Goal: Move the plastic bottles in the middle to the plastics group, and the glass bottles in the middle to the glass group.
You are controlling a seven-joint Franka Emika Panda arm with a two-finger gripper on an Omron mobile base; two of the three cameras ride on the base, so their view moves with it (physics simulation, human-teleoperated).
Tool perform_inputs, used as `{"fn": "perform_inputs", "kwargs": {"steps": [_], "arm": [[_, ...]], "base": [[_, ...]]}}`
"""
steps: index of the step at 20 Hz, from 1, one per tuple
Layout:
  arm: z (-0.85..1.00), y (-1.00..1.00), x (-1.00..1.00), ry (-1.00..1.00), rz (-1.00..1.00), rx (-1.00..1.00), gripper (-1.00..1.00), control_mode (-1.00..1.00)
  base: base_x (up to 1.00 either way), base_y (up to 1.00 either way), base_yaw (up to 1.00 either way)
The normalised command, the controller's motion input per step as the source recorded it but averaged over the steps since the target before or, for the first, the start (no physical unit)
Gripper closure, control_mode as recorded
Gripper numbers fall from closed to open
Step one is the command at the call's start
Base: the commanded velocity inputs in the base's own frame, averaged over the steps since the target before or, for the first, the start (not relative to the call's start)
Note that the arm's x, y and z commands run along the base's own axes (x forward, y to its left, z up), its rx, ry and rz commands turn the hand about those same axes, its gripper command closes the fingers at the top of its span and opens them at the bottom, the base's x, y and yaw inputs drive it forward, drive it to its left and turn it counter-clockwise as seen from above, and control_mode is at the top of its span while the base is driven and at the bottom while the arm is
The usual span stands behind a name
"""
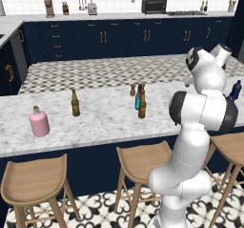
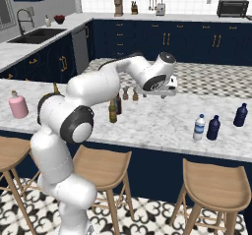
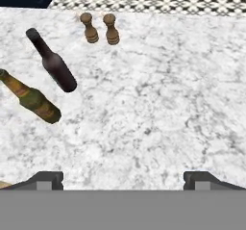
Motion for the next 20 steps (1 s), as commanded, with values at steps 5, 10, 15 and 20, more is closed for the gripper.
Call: {"fn": "perform_inputs", "kwargs": {"steps": [5,10,15,20], "arm": [[0.0,1.0,-0.11,0.08,0.03,-0.03,-1.0,-1.0],[0.01,1.0,-0.2,0.05,0.01,0.0,-1.0,-1.0],[-0.01,0.98,-0.1,0.01,0.0,0.0,-1.0,-1.0],[-0.06,0.15,0.12,-0.03,-0.15,0.0,-1.0,-1.0]], "base": [[0.0,0.0,0.0],[0.0,0.0,0.0],[0.0,0.0,0.0],[0.0,0.0,0.0]]}}
